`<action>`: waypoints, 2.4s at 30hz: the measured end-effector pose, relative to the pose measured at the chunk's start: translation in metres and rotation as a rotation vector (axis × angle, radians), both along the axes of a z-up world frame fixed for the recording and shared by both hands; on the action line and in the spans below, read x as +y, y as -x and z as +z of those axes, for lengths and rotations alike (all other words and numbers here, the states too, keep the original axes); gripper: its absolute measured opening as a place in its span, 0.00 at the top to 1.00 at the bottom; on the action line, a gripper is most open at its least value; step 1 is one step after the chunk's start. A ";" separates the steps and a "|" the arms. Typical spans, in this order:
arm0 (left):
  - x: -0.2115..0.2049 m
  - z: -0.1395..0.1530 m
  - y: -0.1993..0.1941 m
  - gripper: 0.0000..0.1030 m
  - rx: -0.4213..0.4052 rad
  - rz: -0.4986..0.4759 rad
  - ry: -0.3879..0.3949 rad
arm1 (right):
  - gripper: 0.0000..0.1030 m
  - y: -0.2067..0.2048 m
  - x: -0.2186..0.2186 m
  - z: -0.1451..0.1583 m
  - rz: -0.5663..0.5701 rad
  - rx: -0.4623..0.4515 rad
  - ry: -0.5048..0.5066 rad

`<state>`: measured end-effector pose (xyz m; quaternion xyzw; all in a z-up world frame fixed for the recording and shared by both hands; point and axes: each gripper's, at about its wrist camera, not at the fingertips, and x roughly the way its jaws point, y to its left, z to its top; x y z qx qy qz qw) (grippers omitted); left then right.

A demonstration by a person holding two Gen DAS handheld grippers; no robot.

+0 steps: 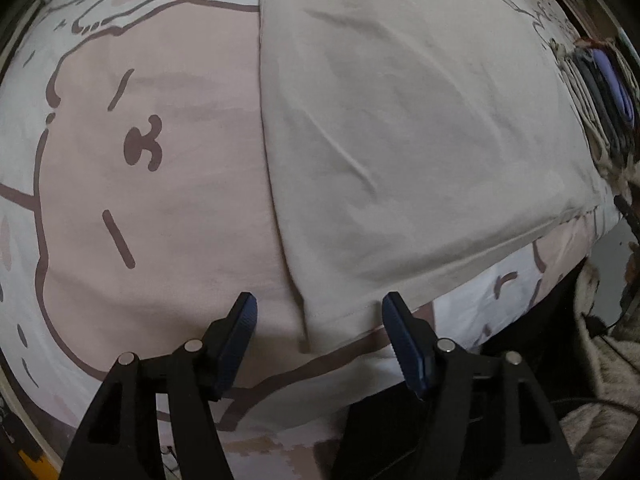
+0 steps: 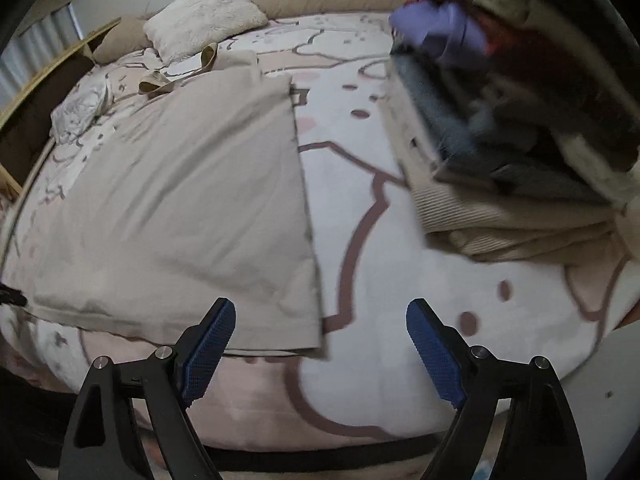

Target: Fold clothes

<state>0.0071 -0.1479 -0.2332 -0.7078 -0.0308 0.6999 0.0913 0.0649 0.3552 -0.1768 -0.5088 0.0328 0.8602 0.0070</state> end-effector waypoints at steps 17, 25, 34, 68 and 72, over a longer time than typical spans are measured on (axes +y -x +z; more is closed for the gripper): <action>0.009 0.007 -0.001 0.95 0.005 0.132 -0.173 | 0.97 0.014 0.006 -0.050 -0.056 -0.134 0.388; -0.018 0.097 -0.004 0.95 0.124 0.160 -0.129 | 0.97 0.022 0.007 0.027 0.016 -0.070 0.337; 0.015 0.068 0.006 0.95 -0.042 -0.021 0.176 | 0.97 0.027 0.000 0.058 0.131 -0.073 0.071; 0.004 0.049 -0.015 0.97 0.026 0.027 -0.127 | 0.97 0.015 -0.001 0.002 0.046 -0.110 0.019; -0.013 0.094 -0.021 0.97 0.069 0.062 -0.093 | 0.97 0.013 -0.004 0.036 0.106 -0.067 0.008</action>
